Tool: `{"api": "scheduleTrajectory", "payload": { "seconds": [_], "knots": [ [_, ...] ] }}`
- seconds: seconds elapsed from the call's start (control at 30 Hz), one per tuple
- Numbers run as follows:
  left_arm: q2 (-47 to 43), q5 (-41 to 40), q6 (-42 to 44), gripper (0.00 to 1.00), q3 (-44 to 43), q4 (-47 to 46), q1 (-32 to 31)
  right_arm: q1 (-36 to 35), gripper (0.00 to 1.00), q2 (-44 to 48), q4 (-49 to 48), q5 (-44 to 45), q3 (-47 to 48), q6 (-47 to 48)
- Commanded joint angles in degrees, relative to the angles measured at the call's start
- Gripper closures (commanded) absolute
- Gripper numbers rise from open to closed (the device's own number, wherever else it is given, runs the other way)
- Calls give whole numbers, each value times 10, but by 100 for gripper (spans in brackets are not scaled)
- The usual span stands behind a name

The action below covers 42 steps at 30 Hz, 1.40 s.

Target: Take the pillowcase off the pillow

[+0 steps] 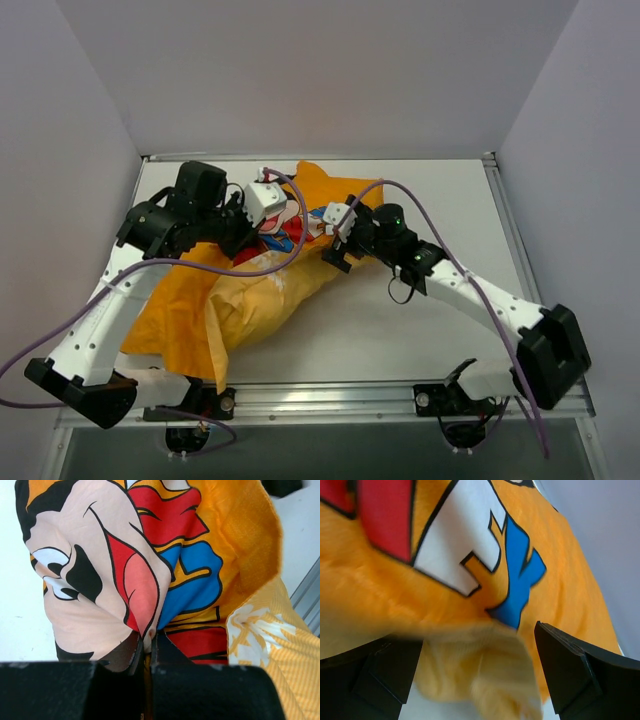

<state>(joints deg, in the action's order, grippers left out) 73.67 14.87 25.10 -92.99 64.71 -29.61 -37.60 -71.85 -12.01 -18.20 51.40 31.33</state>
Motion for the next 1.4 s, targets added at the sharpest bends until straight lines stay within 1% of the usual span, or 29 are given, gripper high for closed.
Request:
{"api": "scheduleTrajectory", "payload": {
  "seconds": [0.0,0.1,0.13,0.17,0.2,0.23,0.33,0.43,0.5,0.57,0.67,0.7,0.77,0.8,0.83,0.87,0.9,0.93,0.97,1.0,1.03,1.07,1.13,1.17,1.23,1.27,1.3,1.33,1.37],
  "knots": [
    [-13,58,6,98,-47,-47,1,23,0,-71,-124,-82,30,55],
    [-10,77,1,98,-51,-43,2,22,0,-127,-144,-107,57,54],
    [-7,94,-1,98,-56,-42,2,17,4,-160,-134,-112,72,52],
    [-6,103,-4,98,-61,-41,2,13,12,-176,-117,-118,89,46],
    [-5,111,-8,98,-65,-40,3,9,27,-189,-82,-123,128,32],
    [-4,129,-23,98,-70,-41,6,2,66,-205,-63,-127,148,-15],
    [-9,175,-58,98,-90,-44,39,1,100,-181,1,-131,185,-120],
    [-23,232,-91,98,-98,-54,96,-12,100,-106,51,-139,172,-180],
    [-33,247,-105,98,-96,-59,124,-33,100,-69,122,-149,182,-217],
    [-48,249,-121,98,-92,-70,133,-85,100,-26,207,-140,220,-252],
    [-63,264,-173,97,-90,-88,147,-168,100,6,254,-133,285,-303],
    [-65,272,-189,77,-87,-95,151,-178,100,9,254,-144,294,-366],
    [-67,274,-243,44,-84,-137,168,-179,100,13,237,-160,305,-445],
    [-63,272,-269,16,-88,-153,176,-165,100,11,228,-173,304,-508],
    [-43,276,-298,2,-110,-180,201,-123,100,5,177,-236,285,-541],
    [-25,280,-312,6,-131,-186,217,-122,100,1,129,-236,263,-583],
    [-2,286,-327,6,-159,-187,234,-59,100,-2,55,-316,235,-690],
    [56,297,-332,6,-191,-179,252,-28,100,-18,-9,-343,209,-741],
    [85,294,-335,6,-266,-165,281,1,100,-32,-113,-358,187,-780],
    [119,287,-333,6,-303,-149,290,56,100,-50,-148,-383,160,-807],
    [179,262,-303,6,-341,-108,293,80,100,-94,-180,-387,150,-859],
    [203,240,-280,6,-405,-86,293,102,100,-120,-267,-388,140,-890],
    [249,210,-234,6,-434,-55,293,159,100,-203,-345,-390,128,-955],
    [256,199,-226,6,-430,-53,293,175,100,-233,-369,-391,135,-958],
    [251,195,-200,6,-405,-54,286,209,100,-306,-357,-383,172,-945],
    [243,190,-192,6,-386,-59,280,215,100,-326,-302,-380,192,-893],
    [232,173,-183,6,-334,-66,262,218,100,-344,-253,-375,214,-851],
    [203,163,-158,6,-304,-84,250,220,100,-378,-188,-366,277,-797],
    [188,145,-147,6,-270,-93,236,219,100,-392,-49,-322,312,-740]
  ]
}}
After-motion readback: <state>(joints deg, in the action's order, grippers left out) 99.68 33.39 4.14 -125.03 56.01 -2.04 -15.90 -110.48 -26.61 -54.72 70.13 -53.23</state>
